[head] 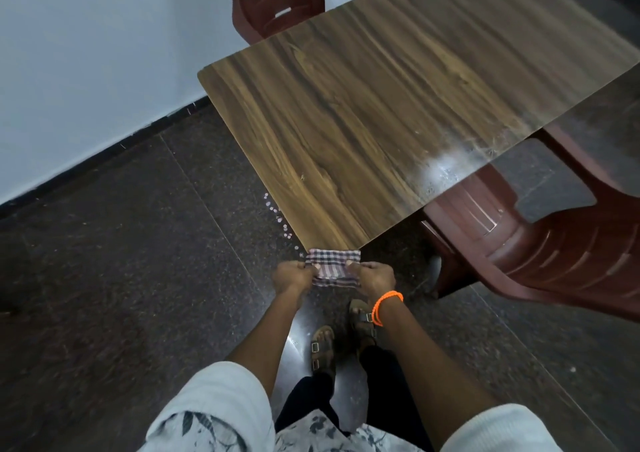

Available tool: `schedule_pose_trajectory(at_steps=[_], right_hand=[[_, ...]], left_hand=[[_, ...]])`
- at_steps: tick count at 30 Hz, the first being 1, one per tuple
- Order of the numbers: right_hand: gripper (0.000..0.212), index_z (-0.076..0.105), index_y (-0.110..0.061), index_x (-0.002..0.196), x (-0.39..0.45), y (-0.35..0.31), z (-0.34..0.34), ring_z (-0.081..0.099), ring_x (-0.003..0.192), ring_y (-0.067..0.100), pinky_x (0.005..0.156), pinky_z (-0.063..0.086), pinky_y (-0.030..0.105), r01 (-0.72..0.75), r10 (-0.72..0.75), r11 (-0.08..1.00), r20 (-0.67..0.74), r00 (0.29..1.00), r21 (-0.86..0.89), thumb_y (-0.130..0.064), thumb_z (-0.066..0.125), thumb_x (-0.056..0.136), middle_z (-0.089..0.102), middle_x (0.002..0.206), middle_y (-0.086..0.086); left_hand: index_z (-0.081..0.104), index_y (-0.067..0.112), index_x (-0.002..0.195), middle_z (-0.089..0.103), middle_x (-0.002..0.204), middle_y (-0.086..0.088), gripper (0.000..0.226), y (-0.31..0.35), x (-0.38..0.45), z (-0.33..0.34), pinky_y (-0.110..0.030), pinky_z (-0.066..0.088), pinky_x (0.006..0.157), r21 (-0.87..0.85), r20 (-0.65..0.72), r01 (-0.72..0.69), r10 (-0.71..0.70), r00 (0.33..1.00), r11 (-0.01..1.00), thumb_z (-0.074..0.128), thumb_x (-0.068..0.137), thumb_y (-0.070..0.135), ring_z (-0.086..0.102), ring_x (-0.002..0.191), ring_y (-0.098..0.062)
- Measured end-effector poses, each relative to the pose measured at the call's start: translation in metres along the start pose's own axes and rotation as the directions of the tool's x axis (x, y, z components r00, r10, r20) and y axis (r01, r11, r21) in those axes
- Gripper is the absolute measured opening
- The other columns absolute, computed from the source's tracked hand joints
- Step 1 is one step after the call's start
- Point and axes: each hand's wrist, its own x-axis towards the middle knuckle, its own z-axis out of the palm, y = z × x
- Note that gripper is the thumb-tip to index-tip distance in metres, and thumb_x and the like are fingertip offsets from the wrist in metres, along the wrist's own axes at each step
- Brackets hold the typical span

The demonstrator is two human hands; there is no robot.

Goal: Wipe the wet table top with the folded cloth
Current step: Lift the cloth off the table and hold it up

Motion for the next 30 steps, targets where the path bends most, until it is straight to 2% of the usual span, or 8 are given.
schedule_pose_trajectory(at_steps=[3, 7, 13, 16, 18, 22, 25, 30], right_hand=[[0.022, 0.067, 0.002, 0.077, -0.018, 0.002, -0.017, 0.068, 0.058, 0.029, 0.055, 0.057, 0.036, -0.007, 0.006, 0.996, 0.016, 1.000, 0.084, -0.012, 0.084, 0.072, 0.070, 0.074, 0.020], [0.021, 0.068, -0.009, 0.075, -0.035, -0.001, -0.049, 0.062, 0.068, 0.023, 0.071, 0.056, 0.042, 0.025, -0.025, 0.997, -0.006, 1.000, 0.078, -0.023, 0.083, 0.074, 0.068, 0.076, 0.013], [0.021, 0.070, -0.011, 0.075, -0.068, -0.010, -0.124, 0.066, 0.072, 0.022, 0.074, 0.058, 0.043, 0.087, -0.078, 0.976, -0.048, 0.996, 0.200, -0.029, 0.082, 0.075, 0.072, 0.080, 0.013], [0.019, 0.070, -0.010, 0.080, -0.084, -0.013, -0.169, 0.067, 0.072, 0.020, 0.070, 0.058, 0.036, 0.126, -0.117, 0.953, -0.051, 0.992, 0.276, -0.027, 0.079, 0.078, 0.071, 0.084, 0.012], [0.017, 0.069, -0.010, 0.082, -0.092, -0.016, -0.204, 0.067, 0.075, 0.020, 0.066, 0.056, 0.031, 0.150, -0.136, 0.923, -0.064, 0.989, 0.355, -0.025, 0.076, 0.081, 0.072, 0.087, 0.012], [0.017, 0.068, -0.008, 0.086, -0.101, -0.017, -0.277, 0.068, 0.083, 0.024, 0.069, 0.056, 0.032, 0.195, -0.154, 0.861, -0.124, 0.980, 0.470, -0.024, 0.075, 0.083, 0.071, 0.094, 0.015], [0.031, 0.068, 0.001, 0.096, -0.103, -0.011, -0.336, 0.068, 0.095, 0.035, 0.084, 0.057, 0.043, 0.217, -0.151, 0.831, -0.168, 0.974, 0.513, -0.026, 0.075, 0.082, 0.071, 0.101, 0.021], [0.025, 0.070, -0.006, 0.085, -0.107, -0.002, -0.444, 0.067, 0.078, 0.024, 0.061, 0.056, 0.029, 0.304, -0.183, 0.787, -0.268, 0.946, 0.537, -0.028, 0.079, 0.078, 0.072, 0.097, 0.022]], left_hand=[[0.076, -0.007, 0.089, 0.075, 0.087, -0.019, 0.022, 0.003, -0.021, -0.003, -0.035, 0.049, 0.069, -0.027, 0.042, -0.003, 0.004, 0.999, 1.000, 0.086, 0.080, 0.010, 0.063, 0.075, -0.023], [0.078, -0.002, 0.088, 0.077, 0.093, -0.021, 0.020, 0.015, -0.051, 0.002, -0.039, 0.056, 0.074, -0.010, 0.110, -0.072, 0.073, 0.991, 0.997, 0.085, 0.080, 0.015, 0.071, 0.080, -0.028], [0.076, 0.016, 0.067, 0.078, 0.084, -0.014, 0.016, 0.039, -0.106, 0.037, -0.042, 0.059, 0.080, 0.004, 0.193, -0.149, 0.146, 0.970, 0.989, 0.089, 0.076, 0.019, 0.070, 0.079, -0.026], [0.080, 0.007, 0.084, 0.078, 0.082, -0.011, 0.014, 0.053, -0.137, 0.063, -0.033, 0.059, 0.071, -0.043, 0.311, -0.162, 0.167, 0.936, 0.986, 0.089, 0.076, 0.015, 0.071, 0.080, -0.027], [0.080, 0.002, 0.093, 0.078, 0.089, -0.015, 0.022, 0.061, -0.159, 0.086, -0.037, 0.063, 0.081, -0.085, 0.392, -0.147, 0.168, 0.904, 0.986, 0.089, 0.076, 0.012, 0.075, 0.089, -0.032], [0.082, 0.008, 0.089, 0.079, 0.088, -0.012, 0.025, 0.071, -0.204, 0.141, -0.046, 0.062, 0.090, -0.088, 0.437, -0.196, 0.215, 0.873, 0.977, 0.093, 0.070, 0.020, 0.076, 0.094, -0.032], [0.083, 0.009, 0.084, 0.079, 0.087, -0.013, 0.020, 0.071, -0.241, 0.189, -0.050, 0.060, 0.093, -0.107, 0.497, -0.207, 0.233, 0.836, 0.972, 0.092, 0.069, 0.019, 0.076, 0.094, -0.034], [0.081, 0.003, 0.087, 0.079, 0.090, -0.017, 0.019, 0.075, -0.309, 0.277, -0.045, 0.060, 0.094, -0.108, 0.572, -0.232, 0.251, 0.781, 0.967, 0.090, 0.072, 0.011, 0.075, 0.095, -0.035]])
